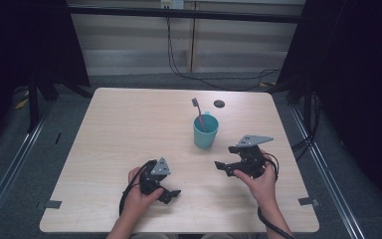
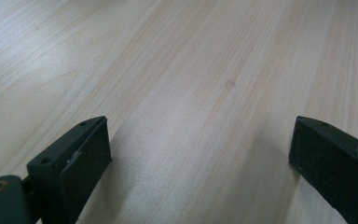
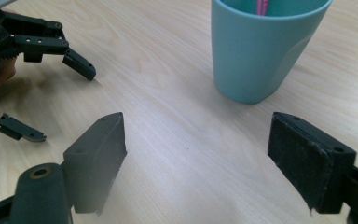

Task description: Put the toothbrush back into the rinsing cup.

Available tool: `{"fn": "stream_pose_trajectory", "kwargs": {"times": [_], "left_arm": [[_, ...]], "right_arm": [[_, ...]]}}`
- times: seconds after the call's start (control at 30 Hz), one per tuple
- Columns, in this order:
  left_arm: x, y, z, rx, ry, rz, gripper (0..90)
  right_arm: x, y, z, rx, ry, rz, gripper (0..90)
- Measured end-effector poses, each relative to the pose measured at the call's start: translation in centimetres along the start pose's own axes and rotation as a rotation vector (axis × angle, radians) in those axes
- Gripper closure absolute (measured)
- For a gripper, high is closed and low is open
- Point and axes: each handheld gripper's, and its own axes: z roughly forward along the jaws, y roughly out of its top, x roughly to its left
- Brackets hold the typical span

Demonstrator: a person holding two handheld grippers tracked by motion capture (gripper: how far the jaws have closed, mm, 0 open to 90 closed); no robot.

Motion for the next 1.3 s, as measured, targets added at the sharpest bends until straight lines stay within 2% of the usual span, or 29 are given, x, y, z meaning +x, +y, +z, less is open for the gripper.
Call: {"fn": "stream_pose_trajectory", "kwargs": {"times": [0.77,1.3], "left_arm": [[0.0,0.0,0.0,-0.002,-0.001,0.001,5.2],[0.0,0.0,0.0,0.000,0.000,0.000,5.2]], "right_arm": [[0.5,-3.3,1.6,0.042,0.010,0.013,16.9],[0.9,-5.0,2.9,0.106,-0.027,-0.018,15.1]]}}
